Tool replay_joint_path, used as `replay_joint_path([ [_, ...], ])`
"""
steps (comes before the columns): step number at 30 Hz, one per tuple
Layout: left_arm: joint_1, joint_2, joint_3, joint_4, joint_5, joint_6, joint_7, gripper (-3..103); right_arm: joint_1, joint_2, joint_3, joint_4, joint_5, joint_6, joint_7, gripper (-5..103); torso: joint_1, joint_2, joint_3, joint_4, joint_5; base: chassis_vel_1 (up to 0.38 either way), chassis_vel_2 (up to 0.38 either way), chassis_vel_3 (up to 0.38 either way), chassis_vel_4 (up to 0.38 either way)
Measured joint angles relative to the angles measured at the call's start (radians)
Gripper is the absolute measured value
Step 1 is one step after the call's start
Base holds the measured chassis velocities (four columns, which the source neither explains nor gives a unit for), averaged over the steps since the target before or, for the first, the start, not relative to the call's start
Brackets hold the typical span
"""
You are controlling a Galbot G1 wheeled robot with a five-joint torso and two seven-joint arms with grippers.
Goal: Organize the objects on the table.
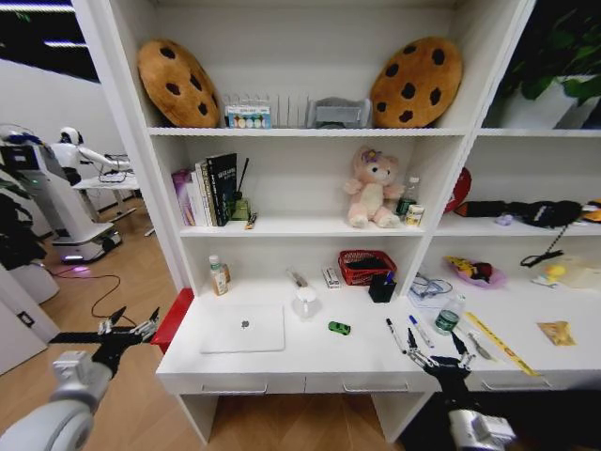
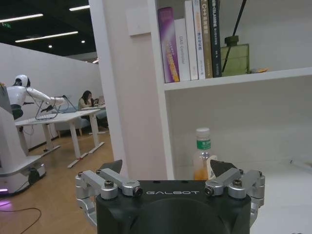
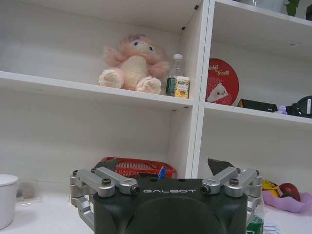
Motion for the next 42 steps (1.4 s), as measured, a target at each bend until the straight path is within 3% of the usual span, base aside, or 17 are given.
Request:
replay_joint_path([
  [6,0.056,-0.043,-0.003,-0.090,-0.028,0.005,-0.008,100,-0.013,0.018,-0.004,0.008,-0.021,0.013,-0.007,100,0.000,0.000,0.000,-0.0003,0.0001,0.000,0.000,0.000,0.000],
  [18,0.074,-0.058,0.021,-0.106,-0.024,0.004,-0.012,100,-0.033,0.017,-0.001,0.021,-0.018,0.025,-0.053,100,0.000,0.000,0.000,-0.0001,-0.0001,0.000,0.000,0.000,0.000],
  [20,0.072,-0.057,0.022,-0.105,-0.023,0.003,-0.012,100,-0.038,-0.015,-0.002,0.018,0.006,0.011,-0.116,100,0.000,0.000,0.000,-0.0003,-0.0002,0.000,0.000,0.000,0.000],
  [22,0.072,-0.057,0.022,-0.104,-0.023,0.003,-0.012,100,-0.032,-0.038,-0.002,0.011,0.017,0.004,-0.130,100,0.000,0.000,0.000,-0.0003,0.0000,0.000,0.000,0.000,0.000],
  [26,0.071,-0.055,0.023,-0.103,-0.022,0.002,-0.012,100,0.021,-0.171,-0.002,-0.055,0.112,-0.013,-0.161,100,0.000,0.000,0.000,0.0004,0.0003,0.000,0.000,0.000,0.000],
  [31,0.070,-0.055,0.024,-0.102,-0.022,0.001,-0.011,100,0.039,-0.233,0.001,-0.111,0.116,0.016,-0.199,100,0.000,0.000,0.000,0.0000,0.0001,0.000,0.000,0.000,0.000],
  [37,0.069,-0.054,0.024,-0.101,-0.021,0.001,-0.011,100,0.091,-0.320,0.015,-0.243,0.149,0.051,-0.408,100,0.000,0.000,0.000,-0.0001,0.0002,0.000,0.000,0.000,0.000],
  [42,0.069,-0.054,0.025,-0.100,-0.021,0.000,-0.010,100,0.228,-0.421,-0.064,-0.334,0.192,0.015,-0.508,100,0.000,0.000,0.000,0.0002,0.0002,0.000,0.000,0.000,0.000],
])
